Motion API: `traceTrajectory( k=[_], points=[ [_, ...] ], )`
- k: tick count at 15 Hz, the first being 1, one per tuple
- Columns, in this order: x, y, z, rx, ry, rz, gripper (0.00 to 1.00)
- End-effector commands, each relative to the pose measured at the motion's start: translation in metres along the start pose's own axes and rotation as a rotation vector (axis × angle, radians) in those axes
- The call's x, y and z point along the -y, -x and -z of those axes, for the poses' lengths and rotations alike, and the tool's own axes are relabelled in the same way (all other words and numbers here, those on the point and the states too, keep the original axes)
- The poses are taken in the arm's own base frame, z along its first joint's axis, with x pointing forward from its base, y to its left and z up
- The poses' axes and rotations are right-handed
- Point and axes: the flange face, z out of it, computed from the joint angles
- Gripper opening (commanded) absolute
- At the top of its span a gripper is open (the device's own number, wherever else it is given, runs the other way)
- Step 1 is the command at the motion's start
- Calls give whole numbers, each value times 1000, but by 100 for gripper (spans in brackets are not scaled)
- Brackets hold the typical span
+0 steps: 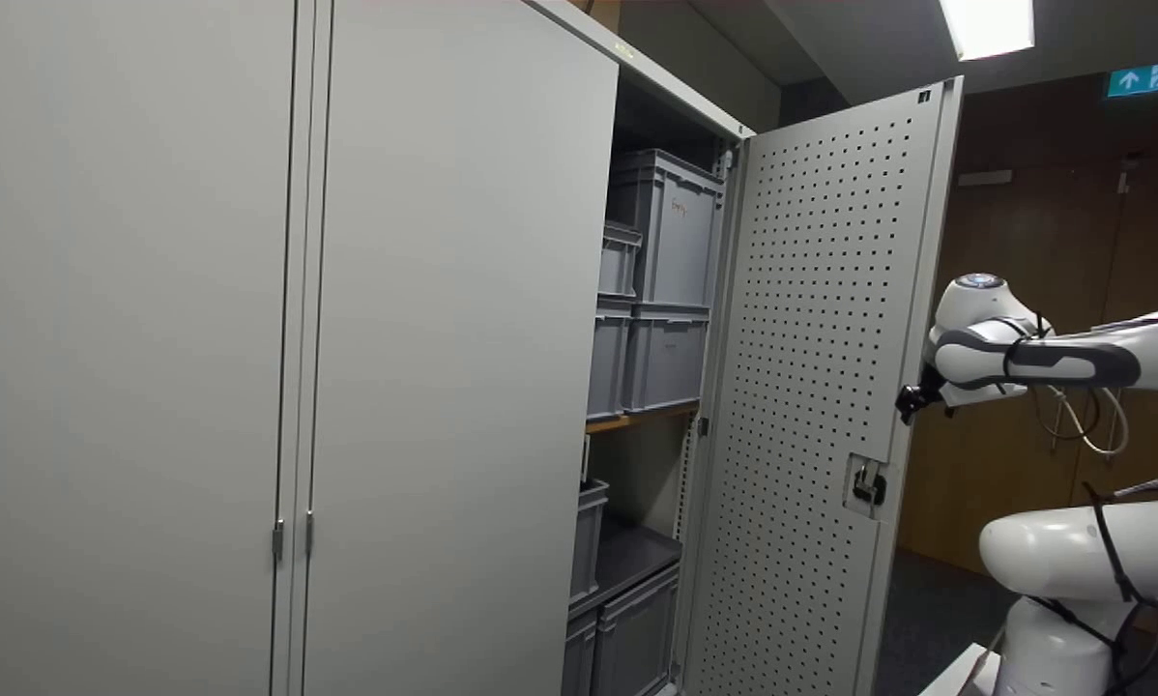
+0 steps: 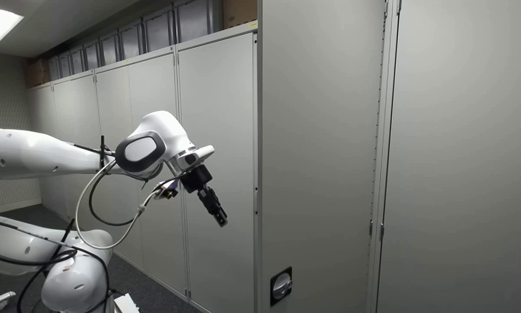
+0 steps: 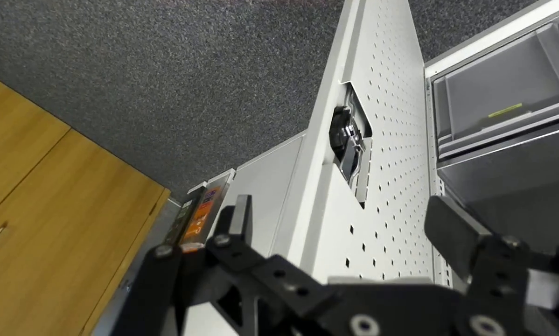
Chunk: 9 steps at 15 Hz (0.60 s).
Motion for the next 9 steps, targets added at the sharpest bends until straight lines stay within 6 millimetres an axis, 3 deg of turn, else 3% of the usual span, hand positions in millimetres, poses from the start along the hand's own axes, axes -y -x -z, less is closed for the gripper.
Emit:
traceTrajectory(
  k=[1, 9],
  points=[
    [-16, -8, 2, -57, 23, 9, 100],
    [-38, -15, -1, -120, 35, 23, 100]
  ],
)
